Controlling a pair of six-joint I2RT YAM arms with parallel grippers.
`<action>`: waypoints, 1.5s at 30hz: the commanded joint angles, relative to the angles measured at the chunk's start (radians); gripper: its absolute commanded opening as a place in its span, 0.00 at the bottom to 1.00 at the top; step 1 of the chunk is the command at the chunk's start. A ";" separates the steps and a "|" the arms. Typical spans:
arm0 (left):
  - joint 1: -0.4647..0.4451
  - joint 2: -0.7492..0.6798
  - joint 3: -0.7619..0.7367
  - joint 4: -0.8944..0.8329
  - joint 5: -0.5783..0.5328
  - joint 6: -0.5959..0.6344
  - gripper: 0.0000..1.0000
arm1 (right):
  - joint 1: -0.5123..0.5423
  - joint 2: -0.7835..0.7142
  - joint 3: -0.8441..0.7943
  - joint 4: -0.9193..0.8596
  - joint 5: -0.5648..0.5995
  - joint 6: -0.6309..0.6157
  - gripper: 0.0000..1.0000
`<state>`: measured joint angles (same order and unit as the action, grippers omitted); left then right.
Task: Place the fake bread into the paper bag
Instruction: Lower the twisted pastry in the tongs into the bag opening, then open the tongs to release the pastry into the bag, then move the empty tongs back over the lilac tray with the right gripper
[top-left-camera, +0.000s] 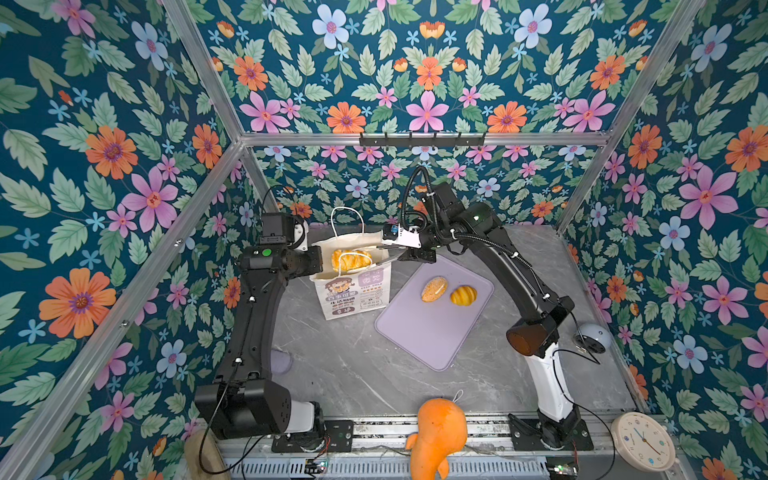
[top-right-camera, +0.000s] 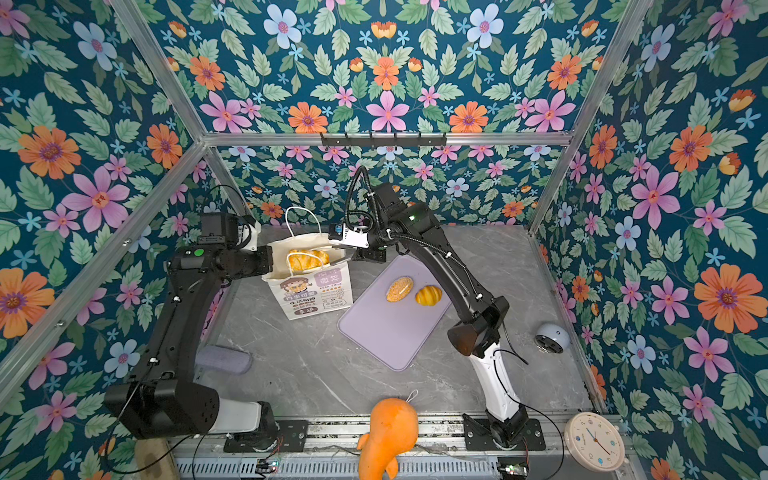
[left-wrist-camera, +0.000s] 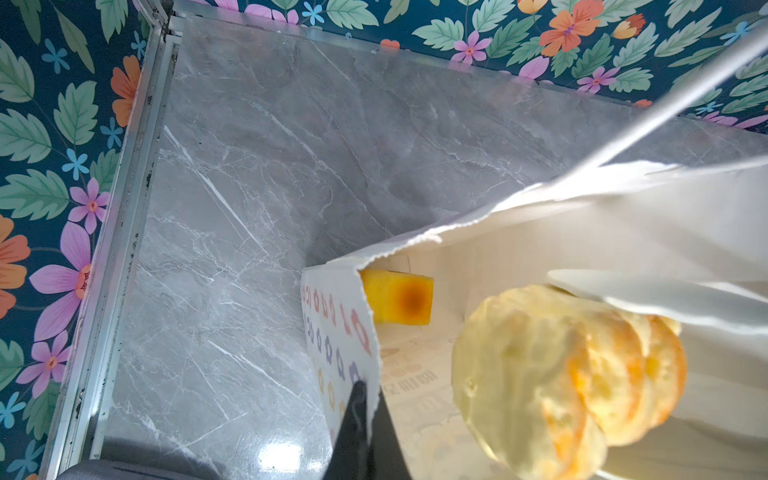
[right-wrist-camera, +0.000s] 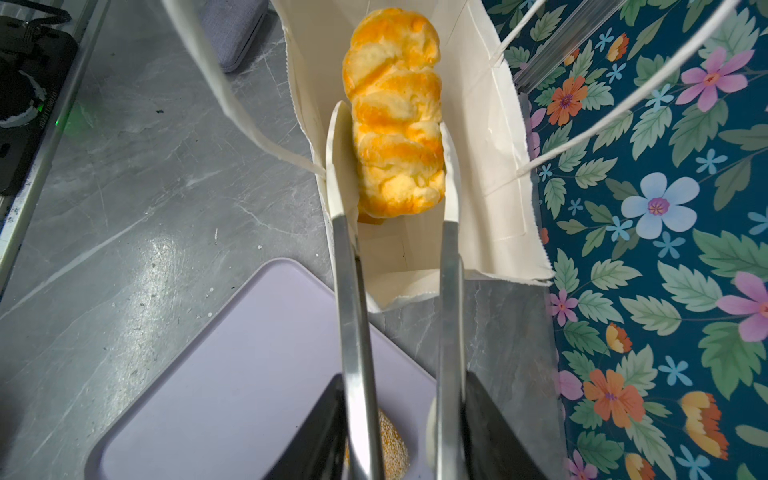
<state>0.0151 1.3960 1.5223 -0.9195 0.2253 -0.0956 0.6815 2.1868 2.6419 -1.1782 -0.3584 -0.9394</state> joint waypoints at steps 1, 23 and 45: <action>0.000 -0.005 -0.003 0.010 0.006 0.004 0.00 | 0.001 -0.002 0.019 0.043 -0.014 0.008 0.43; 0.000 -0.007 0.005 0.013 0.024 -0.004 0.00 | 0.003 -0.024 0.032 0.023 0.003 0.018 0.45; 0.000 -0.020 -0.035 0.056 0.051 -0.030 0.00 | -0.031 -0.485 -0.384 0.027 0.162 0.294 0.40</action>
<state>0.0151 1.3853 1.4925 -0.8890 0.2558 -0.1219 0.6559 1.7615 2.3474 -1.1900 -0.2642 -0.7483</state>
